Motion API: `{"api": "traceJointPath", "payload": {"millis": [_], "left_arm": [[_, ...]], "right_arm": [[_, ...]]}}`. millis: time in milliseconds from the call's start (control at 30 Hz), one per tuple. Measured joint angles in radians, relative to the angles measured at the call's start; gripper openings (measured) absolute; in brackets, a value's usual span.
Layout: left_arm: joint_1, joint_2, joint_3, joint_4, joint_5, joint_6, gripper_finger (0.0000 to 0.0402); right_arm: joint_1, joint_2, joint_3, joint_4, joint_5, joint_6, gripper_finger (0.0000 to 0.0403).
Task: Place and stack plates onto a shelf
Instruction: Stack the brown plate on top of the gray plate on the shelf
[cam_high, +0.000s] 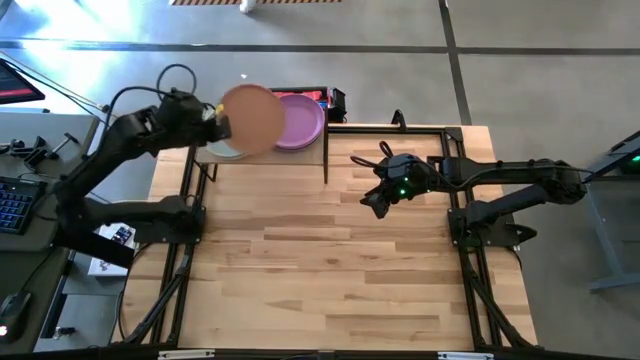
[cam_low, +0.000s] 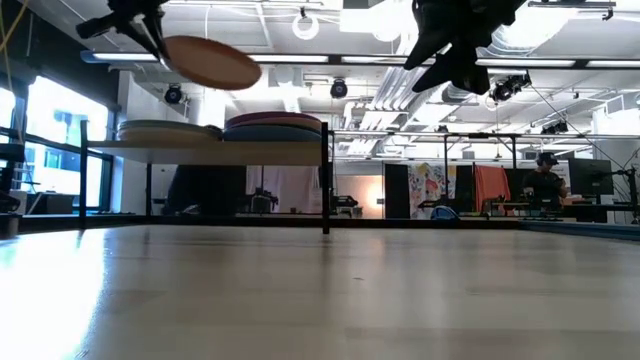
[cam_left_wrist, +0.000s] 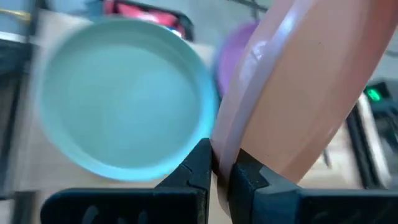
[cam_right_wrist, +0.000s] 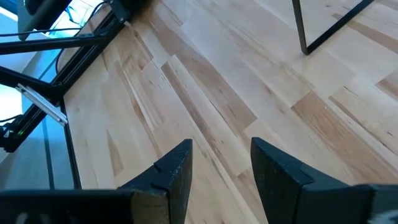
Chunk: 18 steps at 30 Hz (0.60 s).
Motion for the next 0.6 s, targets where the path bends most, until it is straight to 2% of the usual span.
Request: {"api": "traceJointPath", "payload": {"millis": [100,300,600], "left_arm": [[0.056,-0.005,0.000,-0.023,-0.036,-0.021,0.0016],[0.167,0.003,0.000,-0.105,-0.033,-0.064,0.0016],[0.285,0.047,0.000,-0.163,0.061,-0.095,0.0017]], "right_arm": [[0.000,0.000,0.000,0.000,0.000,-0.010,0.0145],[0.000,0.000,0.000,-0.004,0.001,-0.025,0.0145],[0.000,0.001,0.000,-0.038,0.001,-0.029,0.0145]]}}
